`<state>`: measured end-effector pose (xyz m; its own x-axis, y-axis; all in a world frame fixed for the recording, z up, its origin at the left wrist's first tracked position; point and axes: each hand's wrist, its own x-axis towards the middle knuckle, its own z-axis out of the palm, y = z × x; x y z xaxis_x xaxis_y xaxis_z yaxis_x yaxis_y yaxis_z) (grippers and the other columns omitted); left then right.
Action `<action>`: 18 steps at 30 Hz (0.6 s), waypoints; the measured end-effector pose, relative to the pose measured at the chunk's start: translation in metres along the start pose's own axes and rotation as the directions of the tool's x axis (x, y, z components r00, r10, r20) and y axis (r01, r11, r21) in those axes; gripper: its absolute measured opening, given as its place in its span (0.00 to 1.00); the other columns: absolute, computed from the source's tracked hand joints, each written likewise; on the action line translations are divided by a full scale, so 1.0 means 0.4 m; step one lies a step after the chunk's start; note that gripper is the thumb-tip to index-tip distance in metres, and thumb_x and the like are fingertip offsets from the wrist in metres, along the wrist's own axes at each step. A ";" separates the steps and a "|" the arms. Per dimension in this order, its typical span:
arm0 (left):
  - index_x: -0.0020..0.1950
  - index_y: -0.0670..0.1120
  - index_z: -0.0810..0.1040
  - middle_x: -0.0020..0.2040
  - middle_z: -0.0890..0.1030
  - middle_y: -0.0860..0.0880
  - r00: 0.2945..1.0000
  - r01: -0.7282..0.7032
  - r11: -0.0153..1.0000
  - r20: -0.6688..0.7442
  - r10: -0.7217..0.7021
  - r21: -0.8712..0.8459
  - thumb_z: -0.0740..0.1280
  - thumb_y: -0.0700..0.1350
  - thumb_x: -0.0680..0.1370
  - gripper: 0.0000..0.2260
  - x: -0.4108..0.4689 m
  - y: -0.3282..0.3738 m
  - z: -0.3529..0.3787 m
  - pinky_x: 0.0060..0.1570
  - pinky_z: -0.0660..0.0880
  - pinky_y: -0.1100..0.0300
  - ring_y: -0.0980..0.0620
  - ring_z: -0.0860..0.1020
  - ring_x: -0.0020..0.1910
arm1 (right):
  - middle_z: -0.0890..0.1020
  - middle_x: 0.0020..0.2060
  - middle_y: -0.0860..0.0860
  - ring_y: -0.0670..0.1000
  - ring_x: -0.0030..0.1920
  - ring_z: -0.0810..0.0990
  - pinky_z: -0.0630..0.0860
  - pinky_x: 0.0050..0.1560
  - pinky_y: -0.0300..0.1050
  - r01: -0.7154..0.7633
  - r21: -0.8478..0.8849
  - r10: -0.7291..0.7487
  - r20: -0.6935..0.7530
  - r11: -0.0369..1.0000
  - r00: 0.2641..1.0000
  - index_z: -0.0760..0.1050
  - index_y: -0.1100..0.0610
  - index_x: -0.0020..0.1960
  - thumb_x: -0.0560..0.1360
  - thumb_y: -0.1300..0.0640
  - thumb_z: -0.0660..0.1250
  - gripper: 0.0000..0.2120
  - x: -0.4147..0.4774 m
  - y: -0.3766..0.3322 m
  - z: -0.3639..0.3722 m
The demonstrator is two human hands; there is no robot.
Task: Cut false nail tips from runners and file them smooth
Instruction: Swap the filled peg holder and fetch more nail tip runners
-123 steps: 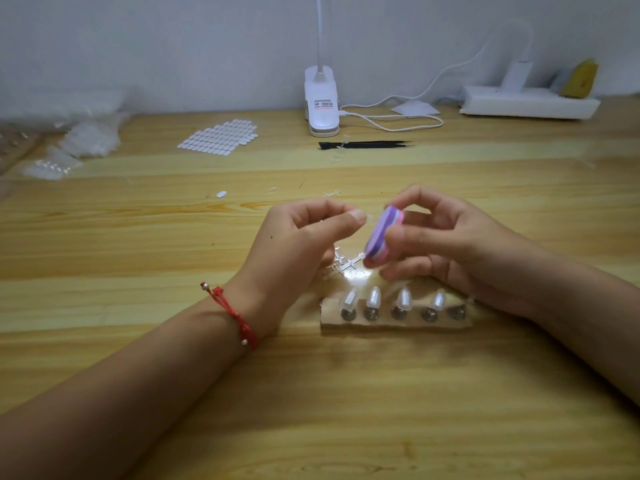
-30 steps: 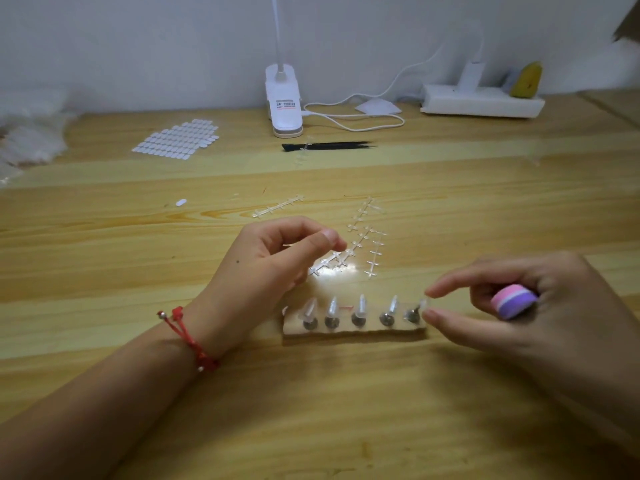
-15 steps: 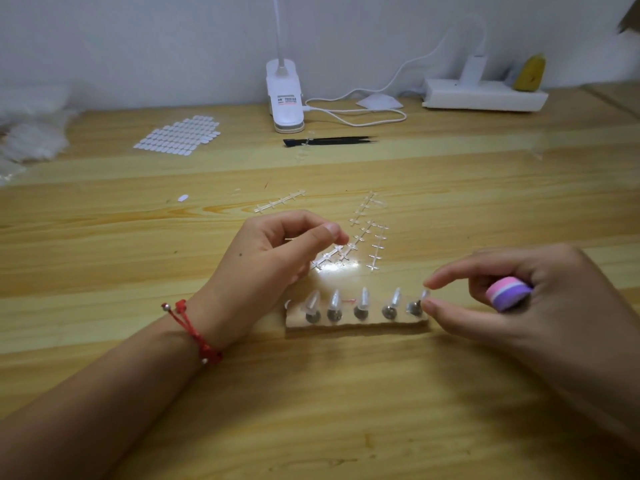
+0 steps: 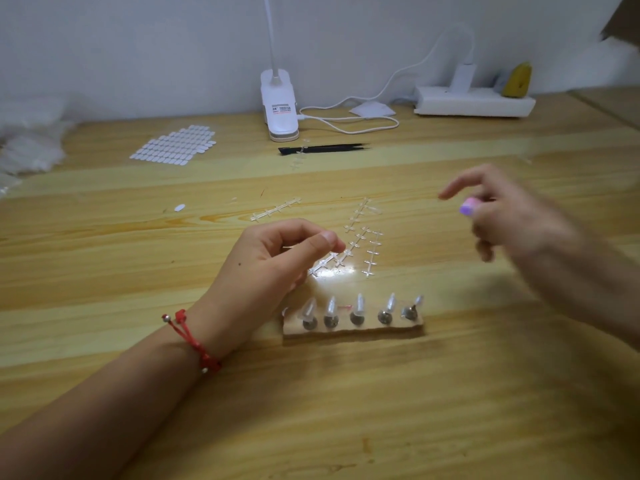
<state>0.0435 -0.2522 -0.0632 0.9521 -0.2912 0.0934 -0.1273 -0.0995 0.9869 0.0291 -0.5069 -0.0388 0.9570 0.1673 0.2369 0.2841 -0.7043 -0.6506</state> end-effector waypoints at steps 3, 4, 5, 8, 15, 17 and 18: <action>0.37 0.49 0.83 0.26 0.70 0.53 1.000 0.002 1.000 -0.004 -0.002 -0.007 0.67 0.52 0.69 0.09 -0.003 0.003 -0.001 0.26 0.59 0.68 0.57 0.61 0.23 | 0.73 0.51 0.44 0.40 0.53 0.73 0.66 0.55 0.29 0.077 -0.079 -0.063 0.165 0.994 0.984 0.73 0.44 0.59 0.82 0.50 0.56 0.10 0.019 -0.008 0.066; 0.37 0.48 0.83 0.27 0.72 0.52 1.000 0.003 1.000 -0.009 -0.003 -0.013 0.67 0.52 0.69 0.09 -0.004 0.004 -0.002 0.26 0.60 0.68 0.57 0.61 0.23 | 0.73 0.52 0.47 0.42 0.56 0.72 0.65 0.58 0.30 0.120 -0.115 -0.093 0.214 0.986 0.972 0.73 0.46 0.63 0.81 0.51 0.58 0.12 0.022 -0.009 0.076; 0.37 0.48 0.83 0.27 0.73 0.53 1.000 0.005 1.000 -0.013 -0.006 -0.018 0.67 0.52 0.69 0.09 -0.004 0.005 -0.002 0.26 0.60 0.69 0.58 0.61 0.23 | 0.74 0.54 0.47 0.43 0.58 0.72 0.64 0.60 0.30 0.147 -0.133 -0.112 0.239 0.980 0.965 0.72 0.47 0.66 0.80 0.52 0.60 0.14 0.025 -0.009 0.074; 0.38 0.46 0.82 0.23 0.71 0.57 1.000 0.011 1.000 -0.021 -0.012 -0.023 0.67 0.50 0.70 0.09 -0.003 0.004 -0.002 0.25 0.59 0.69 0.57 0.61 0.23 | 0.78 0.56 0.43 0.43 0.58 0.74 0.66 0.59 0.32 0.177 -0.111 -0.159 0.152 0.978 0.975 0.71 0.47 0.67 0.75 0.60 0.65 0.22 0.006 -0.001 0.028; 0.37 0.47 0.83 0.22 0.67 0.56 0.999 -0.004 1.000 -0.051 0.004 0.009 0.69 0.52 0.70 0.09 -0.005 0.007 0.002 0.25 0.59 0.67 0.56 0.61 0.23 | 0.80 0.49 0.41 0.44 0.47 0.80 0.71 0.47 0.28 0.192 0.059 -0.200 0.225 0.980 0.954 0.71 0.41 0.65 0.67 0.54 0.78 0.30 -0.098 -0.034 0.079; 0.37 0.48 0.83 0.23 0.67 0.55 0.997 -0.022 0.999 -0.068 0.025 0.039 0.72 0.51 0.70 0.07 -0.013 0.005 0.005 0.25 0.59 0.66 0.55 0.61 0.25 | 0.80 0.46 0.40 0.42 0.44 0.80 0.71 0.44 0.26 0.213 0.047 -0.218 0.188 0.976 0.958 0.71 0.41 0.63 0.68 0.52 0.76 0.26 -0.102 -0.025 0.073; 0.38 0.48 0.82 0.23 0.67 0.55 0.997 -0.043 0.997 -0.065 0.047 0.063 0.70 0.51 0.70 0.07 -0.018 0.005 0.007 0.25 0.60 0.66 0.55 0.62 0.25 | 0.80 0.47 0.39 0.40 0.44 0.81 0.72 0.43 0.26 0.222 -0.004 -0.218 0.191 0.975 0.957 0.70 0.40 0.63 0.69 0.48 0.74 0.25 -0.113 -0.014 0.055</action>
<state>0.0357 -0.2530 -0.0622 0.9611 -0.2333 0.1477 -0.1848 -0.1464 0.9718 -0.0143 -0.4953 -0.0619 0.8653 0.4450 0.2307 0.4896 -0.6519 -0.5790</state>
